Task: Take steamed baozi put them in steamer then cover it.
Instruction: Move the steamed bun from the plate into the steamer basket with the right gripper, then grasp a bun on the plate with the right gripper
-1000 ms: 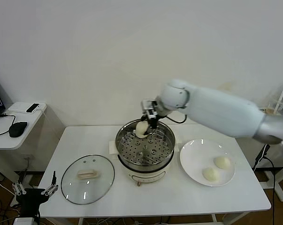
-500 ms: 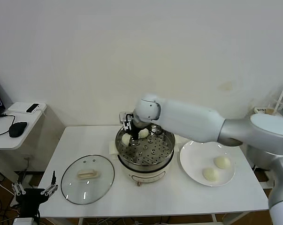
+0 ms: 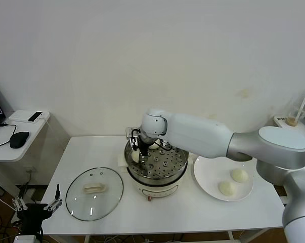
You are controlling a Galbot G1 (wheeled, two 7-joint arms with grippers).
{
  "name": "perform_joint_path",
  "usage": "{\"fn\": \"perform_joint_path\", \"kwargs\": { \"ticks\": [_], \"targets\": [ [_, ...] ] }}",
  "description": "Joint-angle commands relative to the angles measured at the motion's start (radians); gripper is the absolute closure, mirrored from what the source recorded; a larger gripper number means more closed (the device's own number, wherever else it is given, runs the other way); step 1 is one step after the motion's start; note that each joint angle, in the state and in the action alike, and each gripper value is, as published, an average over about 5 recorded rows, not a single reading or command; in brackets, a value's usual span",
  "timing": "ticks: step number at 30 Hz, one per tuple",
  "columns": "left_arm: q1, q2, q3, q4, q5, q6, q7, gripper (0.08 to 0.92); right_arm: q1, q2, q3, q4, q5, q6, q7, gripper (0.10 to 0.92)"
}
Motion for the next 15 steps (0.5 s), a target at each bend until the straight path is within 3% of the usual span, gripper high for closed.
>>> {"fn": "perform_joint_path", "kwargs": {
  "ticks": [1,15],
  "targets": [
    [-0.001,0.001,0.000,0.001,-0.001,0.001,0.001,0.177,0.055,-0.037,0.001,0.042,-0.012,0.015,-0.057,0.213],
    [0.000,0.026,0.001,-0.002,-0.010,0.001,0.002,0.177,0.242,-0.527,-0.002,0.338,-0.168,0.241,-0.321,0.203]
  ]
}}
